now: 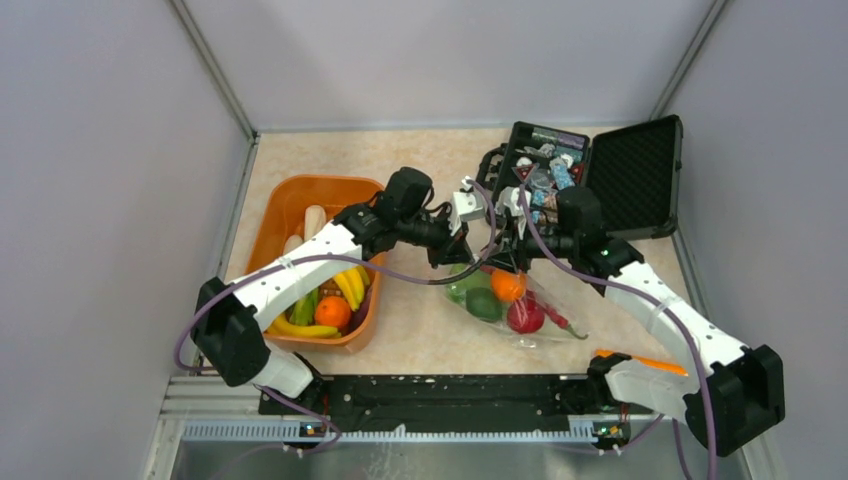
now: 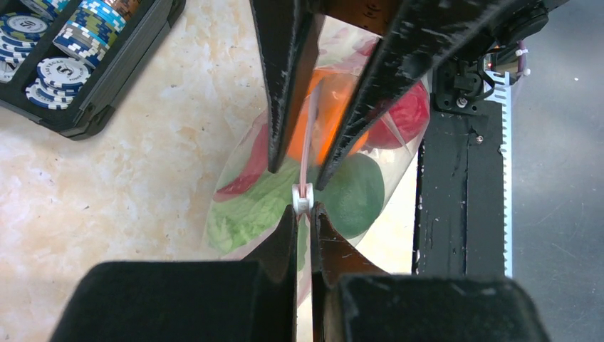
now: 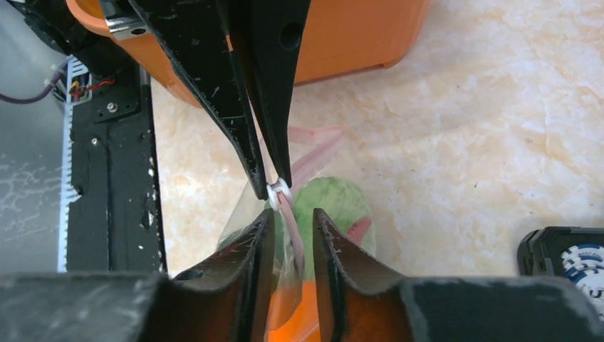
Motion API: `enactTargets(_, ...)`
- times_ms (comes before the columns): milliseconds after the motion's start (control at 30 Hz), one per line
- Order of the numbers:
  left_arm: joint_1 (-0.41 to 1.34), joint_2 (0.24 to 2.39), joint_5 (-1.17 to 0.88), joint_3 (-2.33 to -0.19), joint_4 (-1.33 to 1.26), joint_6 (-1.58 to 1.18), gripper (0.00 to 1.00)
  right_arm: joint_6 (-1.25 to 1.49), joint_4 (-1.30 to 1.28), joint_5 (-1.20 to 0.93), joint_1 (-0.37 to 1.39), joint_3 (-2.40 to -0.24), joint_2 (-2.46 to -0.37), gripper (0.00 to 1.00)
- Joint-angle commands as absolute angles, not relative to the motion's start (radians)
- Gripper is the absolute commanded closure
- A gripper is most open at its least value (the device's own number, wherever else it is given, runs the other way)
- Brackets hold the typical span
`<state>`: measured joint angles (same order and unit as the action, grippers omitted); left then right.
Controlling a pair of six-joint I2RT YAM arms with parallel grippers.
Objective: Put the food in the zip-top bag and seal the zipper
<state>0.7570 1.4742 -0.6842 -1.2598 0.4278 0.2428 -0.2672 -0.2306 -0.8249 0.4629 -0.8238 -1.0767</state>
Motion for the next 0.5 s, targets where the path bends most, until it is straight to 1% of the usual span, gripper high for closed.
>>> enactTargets(0, 0.755, 1.445, -0.715, -1.304, 0.421, 0.263, 1.0, -0.306, -0.238, -0.844, 0.474, -0.898, -1.094, 0.8)
enactTargets(100, 0.755, 1.443, -0.71, -1.306, 0.424, 0.266, 1.0, -0.307, -0.237, -0.843, 0.474, -0.897, -1.084, 0.97)
enactTargets(133, 0.755, 1.443, -0.707, -1.307, 0.426, 0.268, 1.0, -0.308, -0.235, -0.851, 0.474, -0.894, -1.078, 1.0)
enactTargets(300, 0.751, 1.437, -0.635, -1.295, 0.46, 0.281, 1.0, -0.292, -0.228, -0.81, 0.474, -0.885, -1.043, 1.0)
enactTargets(467, 0.727, 1.411, -0.592, -1.21, 0.465, 0.274, 1.0, -0.235, -0.148, -0.782, 0.475, -0.855, -0.973, 1.0)
